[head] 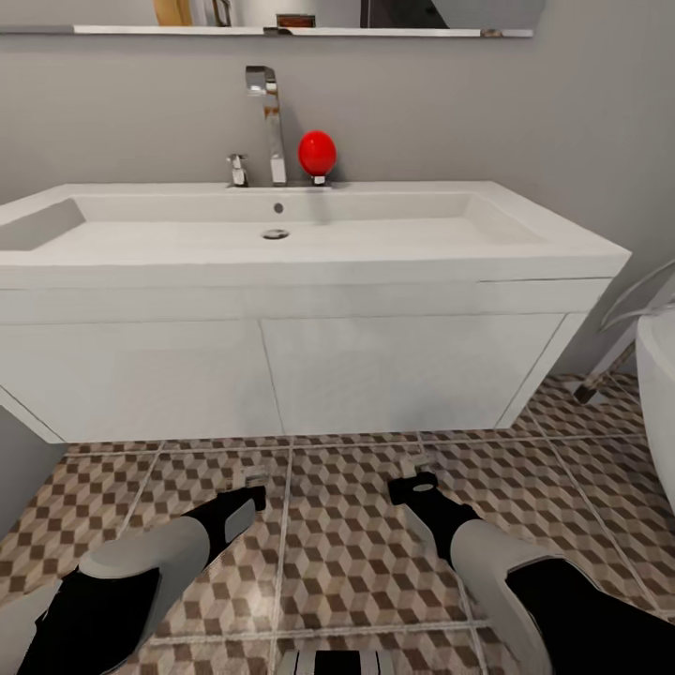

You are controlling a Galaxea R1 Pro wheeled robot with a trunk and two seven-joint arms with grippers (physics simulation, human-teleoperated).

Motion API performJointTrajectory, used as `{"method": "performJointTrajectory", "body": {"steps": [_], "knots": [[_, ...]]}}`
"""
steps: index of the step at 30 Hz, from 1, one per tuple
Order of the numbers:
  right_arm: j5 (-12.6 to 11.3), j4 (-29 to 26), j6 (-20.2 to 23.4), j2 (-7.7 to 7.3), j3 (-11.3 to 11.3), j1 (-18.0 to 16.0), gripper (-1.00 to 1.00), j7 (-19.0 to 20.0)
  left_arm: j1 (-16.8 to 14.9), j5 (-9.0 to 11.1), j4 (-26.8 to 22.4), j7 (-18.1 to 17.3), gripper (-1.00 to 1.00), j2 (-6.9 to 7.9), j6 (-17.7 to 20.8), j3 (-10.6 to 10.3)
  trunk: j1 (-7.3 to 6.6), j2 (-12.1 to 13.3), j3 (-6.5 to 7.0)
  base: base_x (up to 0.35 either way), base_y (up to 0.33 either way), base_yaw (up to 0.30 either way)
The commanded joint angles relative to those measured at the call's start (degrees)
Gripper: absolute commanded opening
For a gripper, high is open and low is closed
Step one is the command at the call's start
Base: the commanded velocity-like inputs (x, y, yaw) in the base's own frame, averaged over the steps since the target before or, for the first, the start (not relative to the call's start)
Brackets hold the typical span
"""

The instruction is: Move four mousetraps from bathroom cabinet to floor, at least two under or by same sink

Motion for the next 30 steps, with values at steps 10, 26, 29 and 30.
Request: {"method": "performJointTrajectory", "body": {"steps": [10,26,29,30], "knots": [[-0.3,0.2,0.1,0.00,-0.1,-2.1,-1.00,0.3,-1.9,0.0,-1.6,-0.1,-1.00,-0.09,-0.5,0.4,0.13,-0.1,-1.12,0.000,0.000,0.000],[-0.1,0.2,-0.5,0.00,-0.2,-2.0,-1.00,0.3,-1.9,0.1,-2.6,-0.1,-1.00,0.31,-0.5,0.5,0.15,-0.1,-1.34,0.000,0.000,0.000],[-0.1,0.2,-0.6,0.00,-0.1,-2.0,-1.00,0.4,-1.9,0.1,-2.5,-0.1,-1.00,0.46,-0.5,0.4,0.15,-0.1,-1.34,0.000,0.000,0.000],[-0.1,0.1,-0.8,0.03,-0.1,-1.9,-1.00,0.4,-1.9,0.1,-2.5,-0.1,-1.00,0.49,-0.5,0.3,0.15,-0.1,-1.34,0.032,0.000,0.000]]}}
